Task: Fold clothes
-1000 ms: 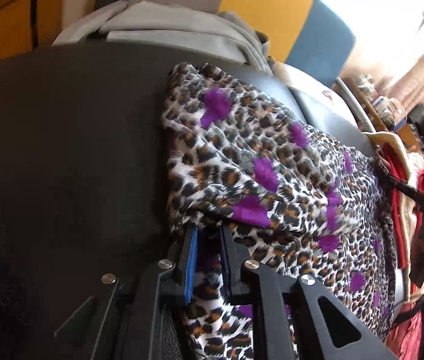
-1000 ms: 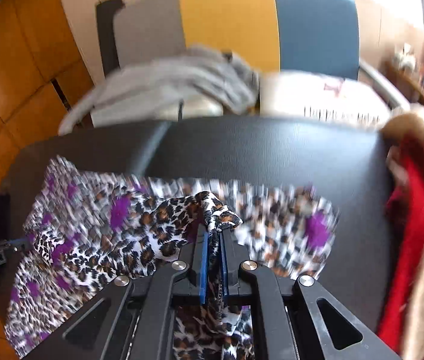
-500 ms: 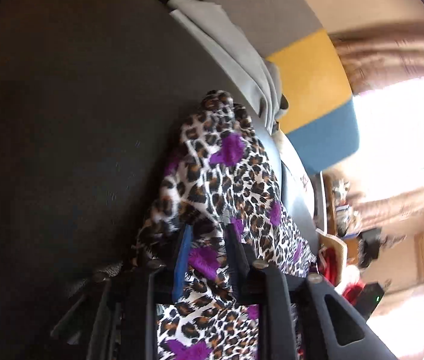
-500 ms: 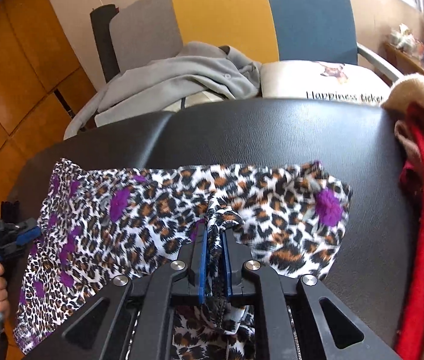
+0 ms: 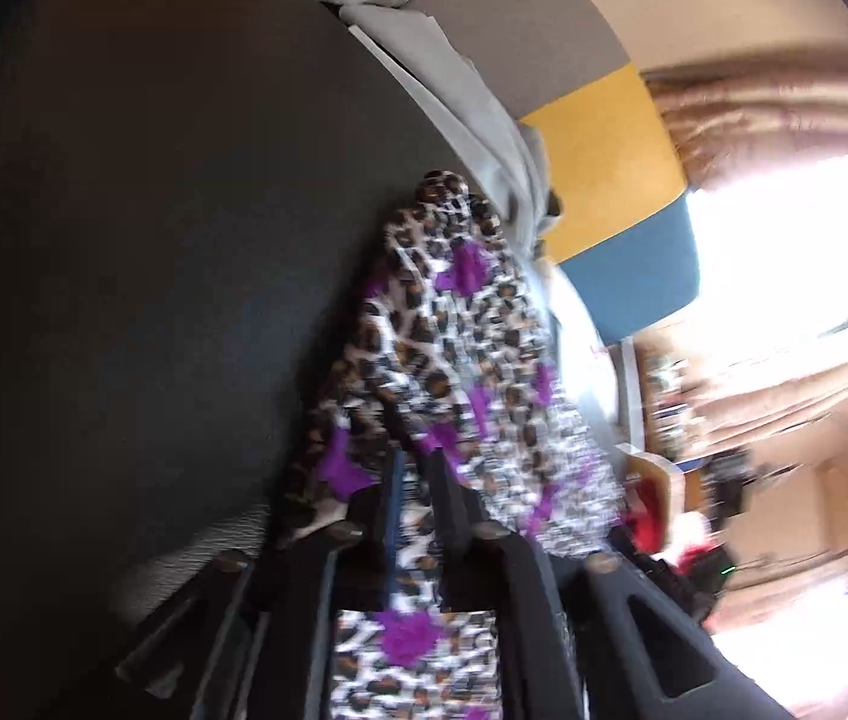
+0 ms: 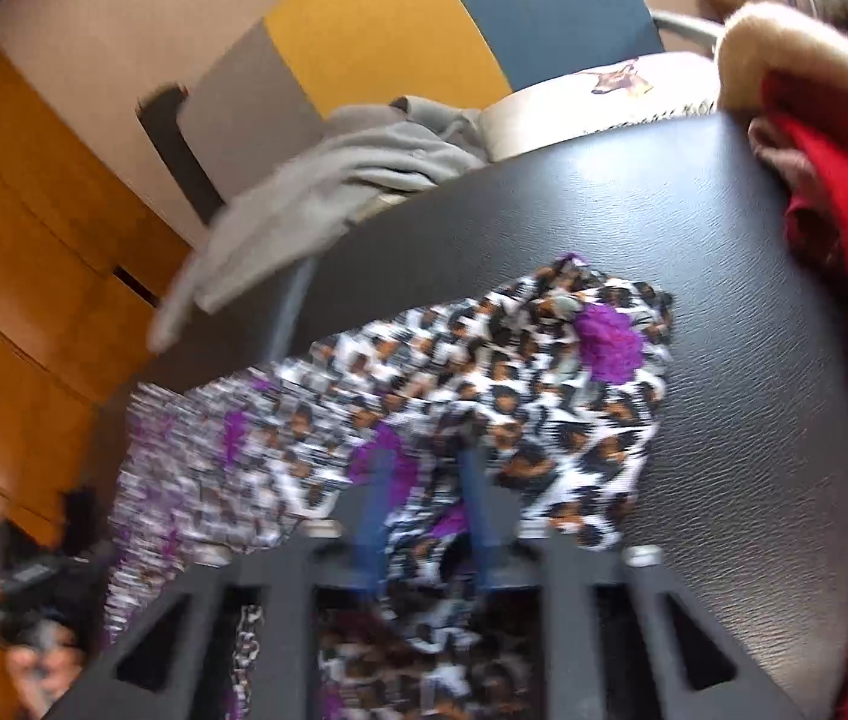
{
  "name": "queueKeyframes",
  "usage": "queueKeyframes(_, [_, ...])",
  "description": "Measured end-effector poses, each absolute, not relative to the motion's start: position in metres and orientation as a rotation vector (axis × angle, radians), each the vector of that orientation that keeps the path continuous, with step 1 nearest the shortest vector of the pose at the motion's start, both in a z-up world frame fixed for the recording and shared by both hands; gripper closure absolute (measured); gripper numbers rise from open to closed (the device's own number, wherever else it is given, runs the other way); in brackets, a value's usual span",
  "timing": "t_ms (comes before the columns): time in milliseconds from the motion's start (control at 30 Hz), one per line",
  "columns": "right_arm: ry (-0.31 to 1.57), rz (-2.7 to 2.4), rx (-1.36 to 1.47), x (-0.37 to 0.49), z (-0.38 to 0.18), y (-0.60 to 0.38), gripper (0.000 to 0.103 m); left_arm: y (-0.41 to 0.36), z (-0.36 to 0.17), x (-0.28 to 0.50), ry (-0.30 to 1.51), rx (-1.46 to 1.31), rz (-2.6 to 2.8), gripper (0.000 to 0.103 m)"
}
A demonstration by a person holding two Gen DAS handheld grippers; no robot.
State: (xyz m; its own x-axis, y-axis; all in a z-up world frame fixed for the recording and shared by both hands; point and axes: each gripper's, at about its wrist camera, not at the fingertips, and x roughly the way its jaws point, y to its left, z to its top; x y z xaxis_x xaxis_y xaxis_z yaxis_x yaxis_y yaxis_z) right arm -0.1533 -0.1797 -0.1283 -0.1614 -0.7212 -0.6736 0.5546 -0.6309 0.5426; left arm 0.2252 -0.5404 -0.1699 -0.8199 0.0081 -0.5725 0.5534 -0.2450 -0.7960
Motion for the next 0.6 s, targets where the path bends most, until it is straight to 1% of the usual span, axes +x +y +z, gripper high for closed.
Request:
queueKeyframes(33, [-0.238, -1.877, 1.231, -0.152, -0.127, -0.178, 0.036, -0.542, -0.171, 0.224, 1.678, 0.660, -2.111, 0.084])
queueKeyframes(67, [-0.245, -1.860, 1.226, -0.150, -0.125, -0.178, 0.034, -0.544, -0.171, 0.221, 1.692, 0.654, -2.100, 0.083])
queueKeyframes(100, [-0.220, -1.852, 1.224, -0.147, -0.124, -0.180, 0.034, -0.545, -0.172, 0.217, 1.691, 0.663, -2.091, 0.081])
queueKeyframes(200, [-0.099, -1.844, 1.220, -0.134, -0.125, -0.193, 0.035, -0.547, -0.172, 0.200, 1.639, 0.712, -2.075, 0.080])
queueKeyframes(267, [0.062, -1.889, 1.187, -0.123, -0.124, -0.205, 0.050, -0.547, -0.166, 0.197, 1.574, 0.710, -2.083, 0.081])
queueKeyframes(300, [0.149, -1.913, 1.167, -0.118, -0.124, -0.212, 0.069, -0.546, -0.162, 0.195, 1.540, 0.705, -2.089, 0.092])
queueKeyframes(333, [0.192, -1.921, 1.145, -0.115, -0.120, -0.215, 0.092, -0.546, -0.160, 0.195, 1.515, 0.701, -2.093, 0.102])
queueKeyframes(367, [0.213, -1.922, 1.123, -0.112, -0.115, -0.217, 0.094, -0.546, -0.158, 0.194, 1.503, 0.700, -2.094, 0.101])
queueKeyframes(467, [0.232, -1.957, 1.068, -0.109, -0.099, -0.214, 0.094, -0.541, -0.151, 0.199, 1.472, 0.697, -2.112, 0.102])
queueKeyframes(533, [0.218, -1.982, 1.071, -0.111, -0.095, -0.208, 0.094, -0.538, -0.153, 0.207, 1.490, 0.687, -2.112, 0.102])
queueKeyframes(600, [0.197, -1.971, 1.137, -0.119, -0.107, -0.206, 0.093, -0.537, -0.158, 0.213, 1.494, 0.702, -2.093, 0.102])
